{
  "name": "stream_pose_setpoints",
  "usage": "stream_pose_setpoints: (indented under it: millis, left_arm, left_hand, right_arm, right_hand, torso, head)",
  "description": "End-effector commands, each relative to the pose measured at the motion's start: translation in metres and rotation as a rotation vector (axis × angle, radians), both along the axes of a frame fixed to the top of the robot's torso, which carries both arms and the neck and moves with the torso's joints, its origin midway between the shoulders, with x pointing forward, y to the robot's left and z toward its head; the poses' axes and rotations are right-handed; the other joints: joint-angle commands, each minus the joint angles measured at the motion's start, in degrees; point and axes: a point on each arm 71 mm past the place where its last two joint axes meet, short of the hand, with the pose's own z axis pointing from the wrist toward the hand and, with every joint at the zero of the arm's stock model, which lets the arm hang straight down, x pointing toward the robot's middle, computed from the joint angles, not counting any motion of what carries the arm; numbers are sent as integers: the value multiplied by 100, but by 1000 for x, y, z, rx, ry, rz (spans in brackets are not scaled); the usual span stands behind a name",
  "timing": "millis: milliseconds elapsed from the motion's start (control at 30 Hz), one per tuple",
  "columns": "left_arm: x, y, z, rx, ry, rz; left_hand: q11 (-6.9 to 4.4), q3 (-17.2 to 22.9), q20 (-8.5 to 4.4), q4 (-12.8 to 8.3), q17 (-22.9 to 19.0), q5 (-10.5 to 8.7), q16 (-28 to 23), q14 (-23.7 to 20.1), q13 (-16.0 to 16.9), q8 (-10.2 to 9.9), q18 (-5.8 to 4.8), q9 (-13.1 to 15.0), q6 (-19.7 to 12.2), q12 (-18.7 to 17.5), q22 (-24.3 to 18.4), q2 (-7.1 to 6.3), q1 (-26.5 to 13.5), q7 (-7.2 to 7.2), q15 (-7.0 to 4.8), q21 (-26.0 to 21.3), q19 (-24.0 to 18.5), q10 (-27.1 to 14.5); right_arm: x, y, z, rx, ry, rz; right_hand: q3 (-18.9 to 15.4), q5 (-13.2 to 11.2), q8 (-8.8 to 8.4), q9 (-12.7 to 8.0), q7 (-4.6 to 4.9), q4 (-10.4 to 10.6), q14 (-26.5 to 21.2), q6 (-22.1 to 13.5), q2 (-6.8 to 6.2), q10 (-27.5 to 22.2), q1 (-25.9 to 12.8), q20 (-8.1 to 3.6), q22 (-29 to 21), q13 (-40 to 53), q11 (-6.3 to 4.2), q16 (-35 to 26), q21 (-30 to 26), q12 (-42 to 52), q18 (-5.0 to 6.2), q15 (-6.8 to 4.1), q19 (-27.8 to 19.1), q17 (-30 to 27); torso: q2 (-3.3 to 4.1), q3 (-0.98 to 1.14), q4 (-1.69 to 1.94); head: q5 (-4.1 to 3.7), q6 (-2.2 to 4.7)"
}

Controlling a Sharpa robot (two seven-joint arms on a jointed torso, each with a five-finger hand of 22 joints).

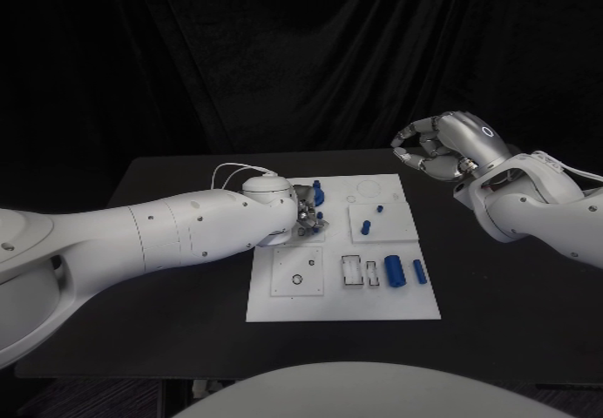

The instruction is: Assemble the parts on the task board

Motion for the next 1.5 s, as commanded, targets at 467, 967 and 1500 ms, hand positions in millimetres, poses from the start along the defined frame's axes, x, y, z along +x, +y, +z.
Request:
stream_pose_setpoints:
  millis: [467,967,1500]
  left_arm:
    - [-2,3,1,-50,-20,-18]
    - [-8,22,5,-86,-49,14]
    - [-7,39,3,-85,-61,52]
  left_hand:
    - [-68,547,-48,-140,1508,427,15,595,1509,-237,-74,184,144,20,808,-177,254,-35,-75,-36,153,600]
    - [-84,818,-62,-144,1508,545,15,595,1509,-314,-74,271,241,20,814,-323,249,-51,-90,-42,158,600]
    - [-85,961,-68,-67,1508,438,15,595,1509,-389,-73,314,298,20,813,-398,152,-49,-94,-50,158,600]
  right_arm:
    - [0,-4,-2,-3,17,-21]
    - [0,-7,-3,-7,28,-33]
    - [-1,-8,-7,-11,42,-35]
  right_hand:
    - [53,33,29,-5,11,-9,575,28,-37,608,58,46,1321,1510,33,-35,-38,15,6,53,315,1442]
    - [62,41,36,-5,12,-18,571,34,-39,608,71,48,1314,1510,37,-51,-59,15,11,55,304,1427]
    - [64,43,37,-6,13,-19,568,35,-39,608,73,49,1312,1510,38,-59,-65,15,13,56,301,1419]
  torso:
    - [-1,-1,6]
    - [-13,-2,16]
    - [-6,-3,46]
  head:
    - [39,-1]
    - [98,-1]
    - [143,-1]
